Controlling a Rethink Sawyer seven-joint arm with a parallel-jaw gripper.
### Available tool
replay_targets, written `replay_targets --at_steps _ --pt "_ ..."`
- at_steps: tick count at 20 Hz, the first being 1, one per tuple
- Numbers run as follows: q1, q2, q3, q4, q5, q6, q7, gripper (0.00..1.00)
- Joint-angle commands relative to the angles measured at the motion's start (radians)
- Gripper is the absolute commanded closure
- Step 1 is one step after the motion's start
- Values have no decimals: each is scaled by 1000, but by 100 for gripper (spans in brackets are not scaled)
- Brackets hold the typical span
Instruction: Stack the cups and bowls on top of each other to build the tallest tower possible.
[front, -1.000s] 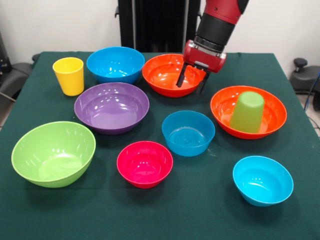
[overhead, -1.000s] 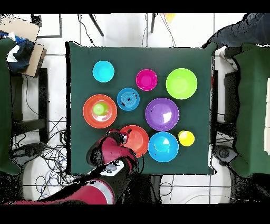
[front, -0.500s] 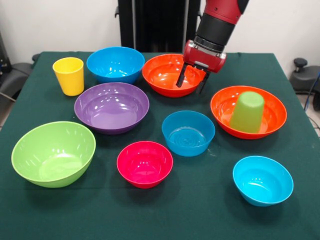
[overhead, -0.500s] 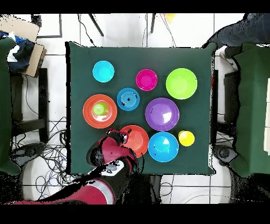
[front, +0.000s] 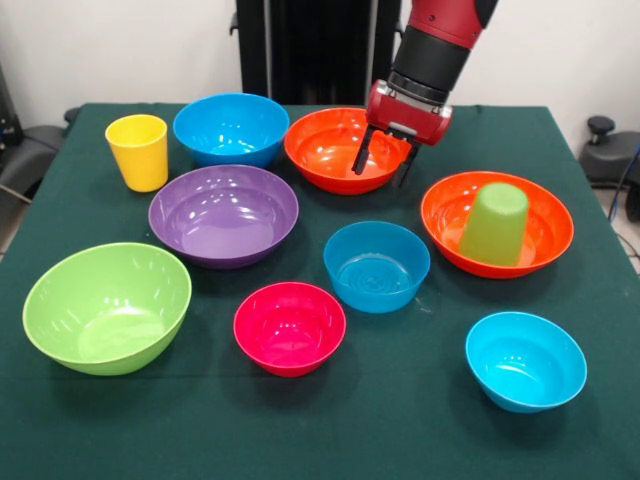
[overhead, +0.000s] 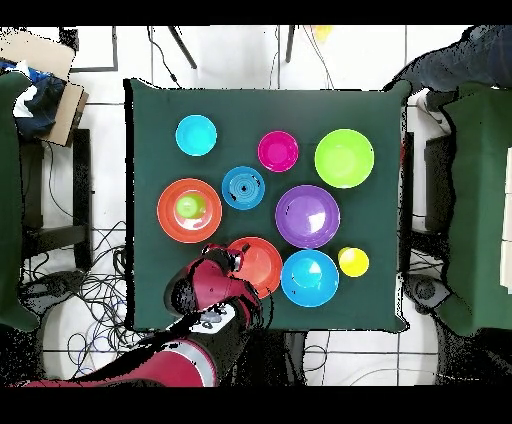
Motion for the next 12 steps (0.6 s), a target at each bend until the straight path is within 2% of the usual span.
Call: replay_targets --at_steps 1,12 --pt "12 20 69 -59 44 41 160 0" --pt "18 13 64 -59 43 54 154 0"
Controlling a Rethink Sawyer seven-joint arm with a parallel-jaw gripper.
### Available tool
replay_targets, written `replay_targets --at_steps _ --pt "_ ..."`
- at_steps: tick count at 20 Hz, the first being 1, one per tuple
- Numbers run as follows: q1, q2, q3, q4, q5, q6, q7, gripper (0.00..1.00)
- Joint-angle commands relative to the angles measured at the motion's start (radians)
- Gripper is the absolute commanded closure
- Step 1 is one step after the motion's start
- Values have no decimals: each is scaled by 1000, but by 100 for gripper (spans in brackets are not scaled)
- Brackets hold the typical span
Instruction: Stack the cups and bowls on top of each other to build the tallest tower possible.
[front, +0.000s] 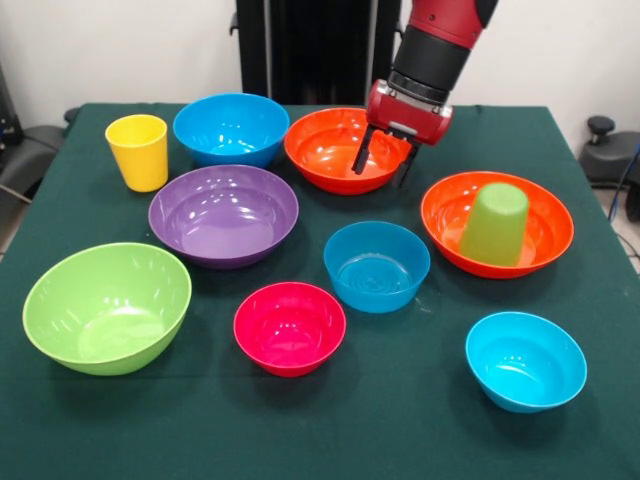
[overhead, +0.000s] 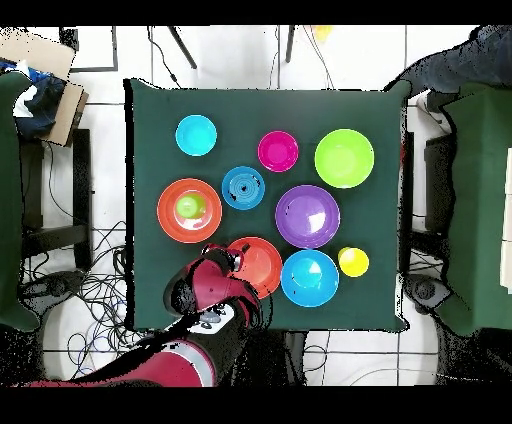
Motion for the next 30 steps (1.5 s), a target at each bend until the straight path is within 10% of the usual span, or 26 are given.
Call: replay_targets --at_steps 1,30 --pt "14 13 66 -60 41 54 153 0" --pt "7 6 72 -62 40 75 149 0"
